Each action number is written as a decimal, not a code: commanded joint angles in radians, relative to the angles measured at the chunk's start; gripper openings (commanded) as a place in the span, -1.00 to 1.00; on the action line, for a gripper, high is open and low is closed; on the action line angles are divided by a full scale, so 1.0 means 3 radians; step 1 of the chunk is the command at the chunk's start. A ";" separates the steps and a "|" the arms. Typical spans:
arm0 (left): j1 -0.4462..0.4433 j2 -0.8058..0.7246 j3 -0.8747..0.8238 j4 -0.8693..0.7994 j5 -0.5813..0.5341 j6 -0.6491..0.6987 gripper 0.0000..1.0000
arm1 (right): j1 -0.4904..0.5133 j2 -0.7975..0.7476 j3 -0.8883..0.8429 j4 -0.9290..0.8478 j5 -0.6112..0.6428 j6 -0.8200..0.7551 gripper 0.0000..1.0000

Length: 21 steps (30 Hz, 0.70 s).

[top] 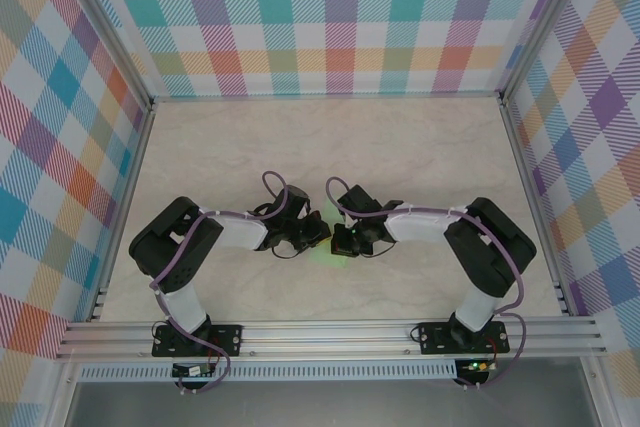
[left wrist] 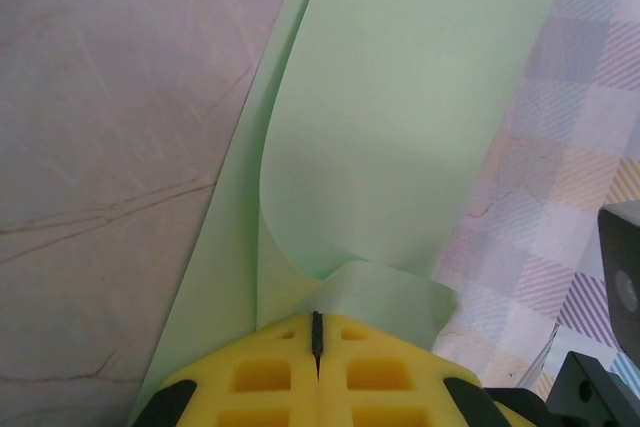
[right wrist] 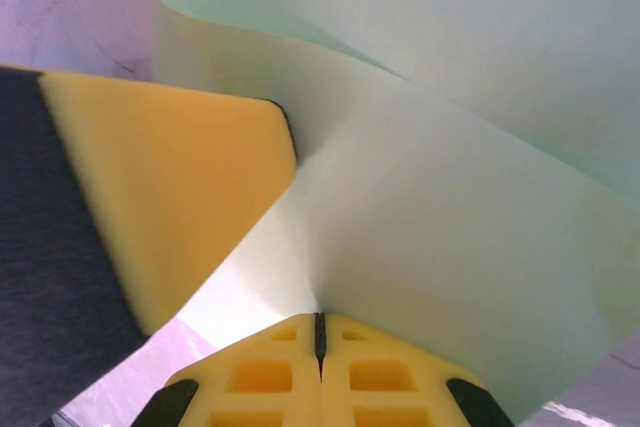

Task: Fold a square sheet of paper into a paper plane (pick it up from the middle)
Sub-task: Fold the triangle a second time at the center of the table.

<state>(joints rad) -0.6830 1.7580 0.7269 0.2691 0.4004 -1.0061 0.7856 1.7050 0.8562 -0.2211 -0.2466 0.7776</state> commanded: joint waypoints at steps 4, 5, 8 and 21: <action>-0.0004 0.0056 -0.0066 -0.0237 -0.0102 0.0049 -1.00 | 0.0011 0.0070 -0.0063 -0.0168 0.0117 -0.0065 -0.89; -0.0004 0.0052 -0.0067 -0.0237 -0.0103 0.0052 -1.00 | 0.0013 0.0039 -0.0049 -0.0182 0.0102 -0.0076 -0.89; -0.0005 0.0055 -0.0061 -0.0243 -0.0102 0.0051 -1.00 | 0.0017 -0.0124 -0.0002 -0.0189 0.0026 -0.0101 -0.87; -0.0006 0.0053 -0.0040 -0.0255 -0.0097 0.0061 -1.00 | 0.0004 -0.0180 -0.0262 0.0124 -0.0163 0.0135 -0.86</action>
<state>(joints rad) -0.6830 1.7580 0.7273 0.2687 0.4004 -1.0058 0.7856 1.6272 0.8089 -0.2012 -0.2825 0.7906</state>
